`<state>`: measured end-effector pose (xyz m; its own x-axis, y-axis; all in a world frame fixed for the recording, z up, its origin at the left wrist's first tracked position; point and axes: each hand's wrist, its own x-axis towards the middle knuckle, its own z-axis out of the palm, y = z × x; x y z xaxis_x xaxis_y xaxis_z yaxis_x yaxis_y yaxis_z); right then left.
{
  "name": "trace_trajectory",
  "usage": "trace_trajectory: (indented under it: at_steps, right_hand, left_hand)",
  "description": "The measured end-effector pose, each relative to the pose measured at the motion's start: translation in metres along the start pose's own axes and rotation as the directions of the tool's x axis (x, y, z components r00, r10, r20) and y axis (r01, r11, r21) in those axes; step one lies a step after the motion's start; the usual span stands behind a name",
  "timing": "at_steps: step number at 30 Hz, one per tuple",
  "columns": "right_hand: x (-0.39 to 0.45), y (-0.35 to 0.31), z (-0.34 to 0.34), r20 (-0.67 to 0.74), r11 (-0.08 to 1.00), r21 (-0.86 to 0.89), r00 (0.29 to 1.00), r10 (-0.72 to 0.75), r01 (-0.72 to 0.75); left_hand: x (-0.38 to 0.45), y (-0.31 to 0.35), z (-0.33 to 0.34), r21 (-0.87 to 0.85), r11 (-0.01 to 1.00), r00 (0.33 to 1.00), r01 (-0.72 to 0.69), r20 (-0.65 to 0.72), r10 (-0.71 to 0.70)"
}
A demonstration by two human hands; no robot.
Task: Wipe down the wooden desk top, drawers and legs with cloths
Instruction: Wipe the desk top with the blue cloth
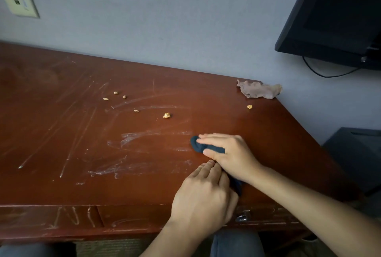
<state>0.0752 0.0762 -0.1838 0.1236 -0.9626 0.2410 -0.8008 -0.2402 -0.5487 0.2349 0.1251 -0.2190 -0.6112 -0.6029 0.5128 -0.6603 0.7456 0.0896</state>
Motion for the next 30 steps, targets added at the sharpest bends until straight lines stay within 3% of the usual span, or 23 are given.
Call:
trace_trajectory:
  at_steps: [4,9,13,17,20,26,30]
  right_hand:
    - [0.012,0.009,-0.005,-0.034,0.999,-0.04,0.999,-0.009,0.007]
    - [0.044,0.011,0.002,-0.176,0.975,-0.174,0.979,0.105,-0.136]
    - [0.008,-0.013,0.011,-0.15,0.973,-0.216,0.987,0.055,-0.087]
    - [-0.037,-0.039,0.019,-0.063,0.991,-0.123,0.997,-0.052,0.044]
    - [-0.047,-0.04,0.012,0.023,0.997,-0.073,0.999,-0.037,0.039]
    - [-0.025,-0.021,0.003,-0.199,0.968,-0.191,0.972,0.122,-0.161]
    - [-0.034,-0.041,0.013,-0.141,0.977,-0.183,0.987,0.081,-0.106]
  left_hand:
    - [-0.009,-0.001,0.002,0.047,0.999,0.998,-0.027,-0.062,0.03]
    - [-0.033,-0.007,-0.006,0.013,0.999,0.995,-0.04,-0.094,0.041]
    - [-0.063,-0.015,-0.018,-0.036,0.999,0.992,-0.036,-0.124,0.031]
    - [-0.079,-0.032,-0.035,-0.047,0.997,0.983,0.056,-0.171,-0.064]
    - [-0.088,-0.05,-0.045,-0.041,0.992,0.976,0.123,-0.178,-0.128]
    - [-0.104,-0.065,-0.039,-0.04,0.991,0.977,0.128,-0.169,-0.133]
    - [-0.104,-0.063,-0.038,-0.081,0.984,0.966,0.158,-0.192,-0.171]
